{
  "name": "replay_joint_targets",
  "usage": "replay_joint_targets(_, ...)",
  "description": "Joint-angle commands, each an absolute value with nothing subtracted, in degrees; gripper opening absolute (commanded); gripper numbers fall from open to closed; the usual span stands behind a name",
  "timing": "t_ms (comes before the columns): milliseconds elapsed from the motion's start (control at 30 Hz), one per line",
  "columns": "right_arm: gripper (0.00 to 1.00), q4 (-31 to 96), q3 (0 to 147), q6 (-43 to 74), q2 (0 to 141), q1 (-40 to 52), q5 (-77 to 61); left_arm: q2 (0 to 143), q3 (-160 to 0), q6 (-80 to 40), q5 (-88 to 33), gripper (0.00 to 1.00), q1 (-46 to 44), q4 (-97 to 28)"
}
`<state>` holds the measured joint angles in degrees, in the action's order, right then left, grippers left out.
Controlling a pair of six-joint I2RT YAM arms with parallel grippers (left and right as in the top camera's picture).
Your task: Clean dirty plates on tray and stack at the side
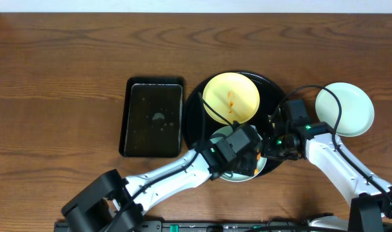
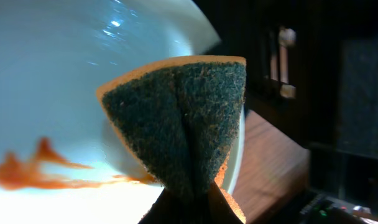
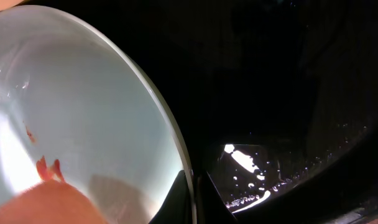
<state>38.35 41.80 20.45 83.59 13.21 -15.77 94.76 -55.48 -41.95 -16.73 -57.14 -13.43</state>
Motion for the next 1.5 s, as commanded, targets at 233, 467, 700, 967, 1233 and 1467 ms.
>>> replay_joint_targets(233, 0.01, 38.8, 41.8, 21.8, 82.9, 13.9, -15.7, 100.4, -55.0, -45.8, -15.2, 0.08, -57.9, -13.4)
replay_joint_targets(467, 0.01, 39.7, 41.8, 21.8, 82.9, 13.9, -15.7, 100.2, -55.0, -41.5, -4.7, 0.07, -53.7, -21.0)
replay_joint_targets(700, 0.01, 40.0, 41.8, 21.8, 82.9, 13.9, -15.6, 100.1, -55.0, -36.5, -3.7, 0.07, -47.0, -22.4)
replay_joint_targets(967, 0.01, 39.5, 41.8, 21.6, 82.9, 13.9, -16.8, 99.1, -55.0, -35.6, -3.8, 0.07, -41.4, -22.2)
replay_joint_targets(1233, 0.43, 31.3, 41.8, 19.6, 82.9, 14.0, -21.3, 96.1, -55.0, -29.8, -2.4, 0.09, -41.4, -16.9)
replay_joint_targets(1467, 0.37, 27.8, 41.8, 19.7, 84.0, 14.0, -19.3, 95.6, -55.0, -29.8, 0.1, 0.11, -41.4, -15.6)
